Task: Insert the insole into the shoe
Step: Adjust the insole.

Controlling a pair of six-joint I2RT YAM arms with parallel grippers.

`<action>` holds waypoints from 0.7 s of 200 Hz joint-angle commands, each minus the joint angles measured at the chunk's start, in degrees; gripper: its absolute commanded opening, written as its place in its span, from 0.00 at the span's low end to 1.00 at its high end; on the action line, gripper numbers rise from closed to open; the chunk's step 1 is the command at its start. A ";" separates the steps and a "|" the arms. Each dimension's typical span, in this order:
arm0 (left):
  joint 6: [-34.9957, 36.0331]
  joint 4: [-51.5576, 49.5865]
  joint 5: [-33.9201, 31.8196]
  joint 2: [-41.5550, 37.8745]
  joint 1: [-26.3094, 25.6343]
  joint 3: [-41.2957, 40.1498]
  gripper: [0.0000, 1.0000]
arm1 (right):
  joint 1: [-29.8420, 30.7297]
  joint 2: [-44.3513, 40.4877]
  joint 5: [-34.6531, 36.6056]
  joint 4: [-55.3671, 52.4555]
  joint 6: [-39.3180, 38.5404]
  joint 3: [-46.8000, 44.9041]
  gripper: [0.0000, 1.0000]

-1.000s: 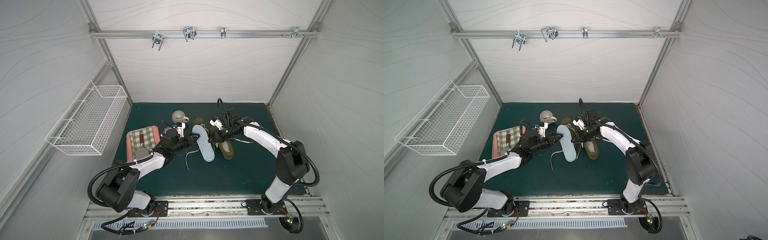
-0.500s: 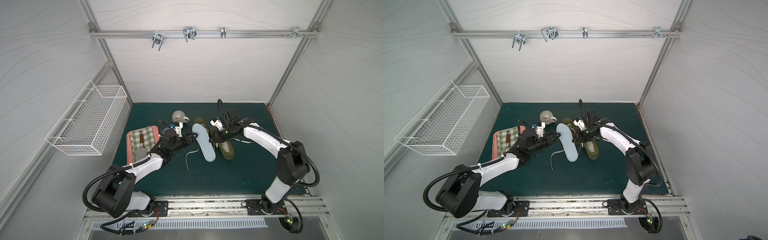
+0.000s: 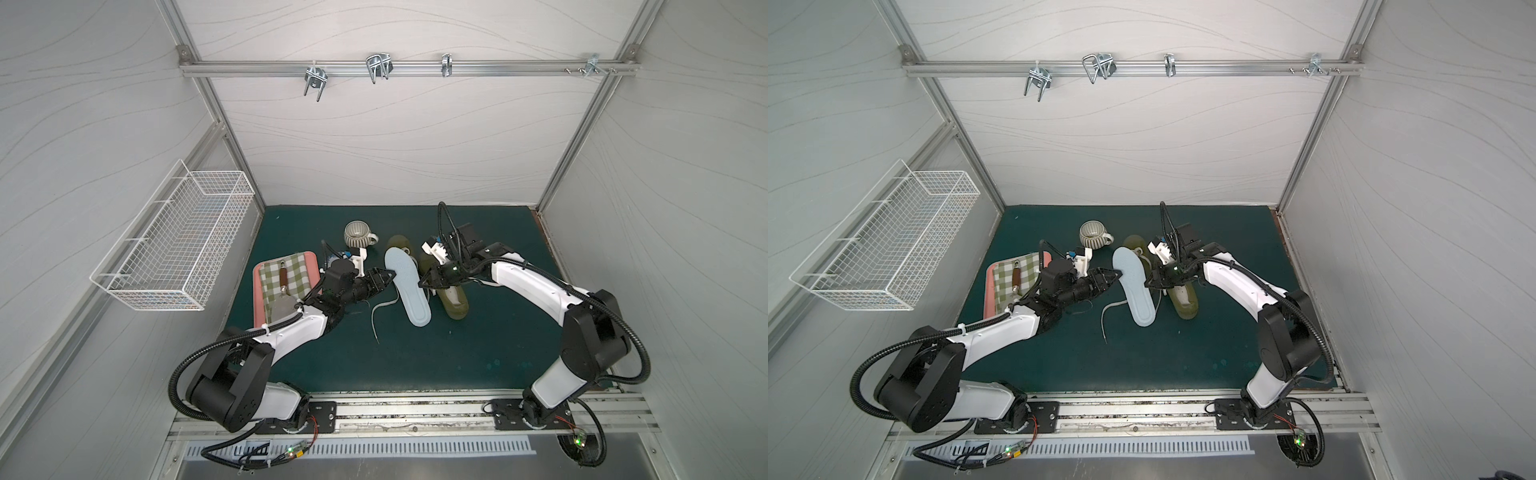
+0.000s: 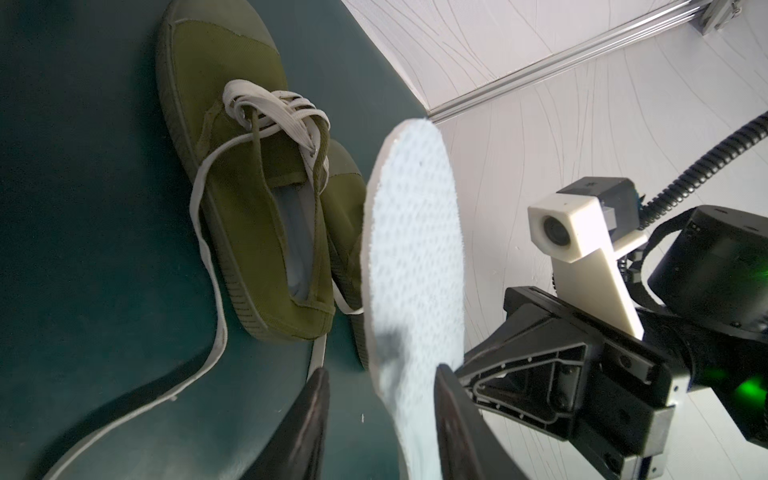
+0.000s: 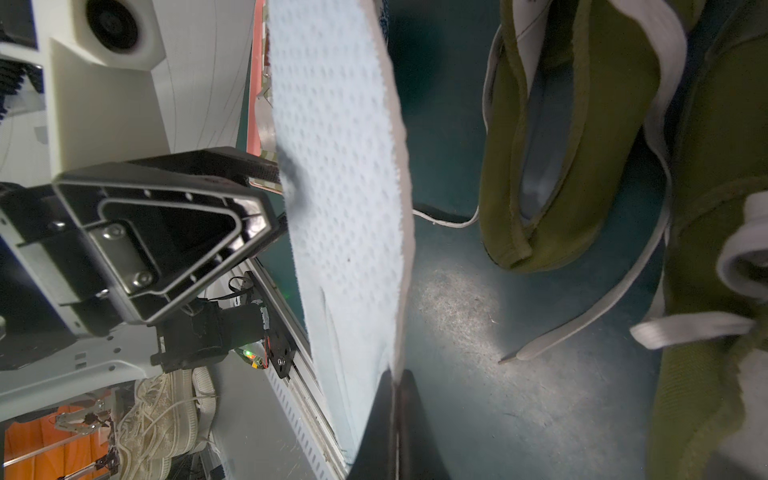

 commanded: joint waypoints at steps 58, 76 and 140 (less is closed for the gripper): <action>-4.68 7.37 -1.12 1.56 0.03 0.03 0.00 | 2.01 2.70 0.15 -0.91 -2.98 3.54 0.10; -4.68 5.77 -3.57 0.00 0.03 -0.54 0.00 | 2.05 0.78 1.48 0.41 -2.84 2.48 0.42; -8.76 -8.59 -15.17 -9.89 0.03 -0.69 0.00 | 4.86 -15.66 12.72 22.67 -3.93 -13.50 0.95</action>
